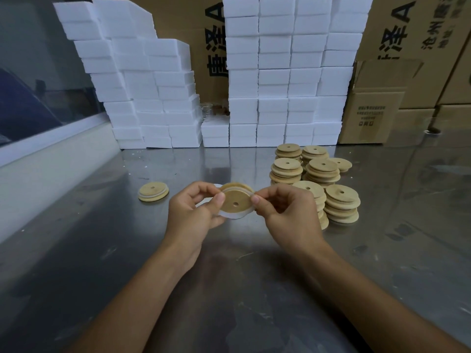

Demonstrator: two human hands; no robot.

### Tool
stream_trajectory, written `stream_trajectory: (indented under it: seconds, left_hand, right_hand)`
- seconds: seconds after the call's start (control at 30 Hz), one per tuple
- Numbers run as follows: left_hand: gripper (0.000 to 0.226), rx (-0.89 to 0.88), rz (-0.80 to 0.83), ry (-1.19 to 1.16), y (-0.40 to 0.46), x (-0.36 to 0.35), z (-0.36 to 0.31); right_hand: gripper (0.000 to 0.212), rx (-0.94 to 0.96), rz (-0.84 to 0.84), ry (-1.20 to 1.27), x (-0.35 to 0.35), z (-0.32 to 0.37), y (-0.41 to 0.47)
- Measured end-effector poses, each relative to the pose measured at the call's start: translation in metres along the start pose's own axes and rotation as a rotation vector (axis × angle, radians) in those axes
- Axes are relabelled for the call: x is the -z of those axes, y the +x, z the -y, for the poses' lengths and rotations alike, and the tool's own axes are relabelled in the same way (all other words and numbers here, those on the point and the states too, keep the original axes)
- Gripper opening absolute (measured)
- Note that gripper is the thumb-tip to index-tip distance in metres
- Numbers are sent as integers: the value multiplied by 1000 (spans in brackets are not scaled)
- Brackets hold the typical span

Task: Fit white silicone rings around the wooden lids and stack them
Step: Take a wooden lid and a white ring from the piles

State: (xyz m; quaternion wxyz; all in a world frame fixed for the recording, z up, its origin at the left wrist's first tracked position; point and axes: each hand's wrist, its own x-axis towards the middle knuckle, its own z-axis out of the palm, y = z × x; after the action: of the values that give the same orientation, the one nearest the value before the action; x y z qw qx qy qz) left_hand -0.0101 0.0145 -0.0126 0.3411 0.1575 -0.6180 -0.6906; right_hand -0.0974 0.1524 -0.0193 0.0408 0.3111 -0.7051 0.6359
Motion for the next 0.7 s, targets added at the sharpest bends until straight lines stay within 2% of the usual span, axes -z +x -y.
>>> stream_trajectory:
  seconds: [0.23, 0.33, 0.5, 0.7]
  left_hand:
    - [20, 133, 22, -159, -1, -2, 0]
    - [21, 51, 31, -4, -2, -2, 3]
    - [23, -252, 82, 392, -4, -3, 5]
    - [28, -270, 72, 439, -4, -1, 4]
  right_hand:
    - [8, -38, 25, 135, -6, 2, -5]
    - [10, -47, -2, 131, -6, -1, -5]
    - [16, 77, 24, -59, -7, -6, -8]
    - [12, 45, 5, -58, -9, -4, -7]
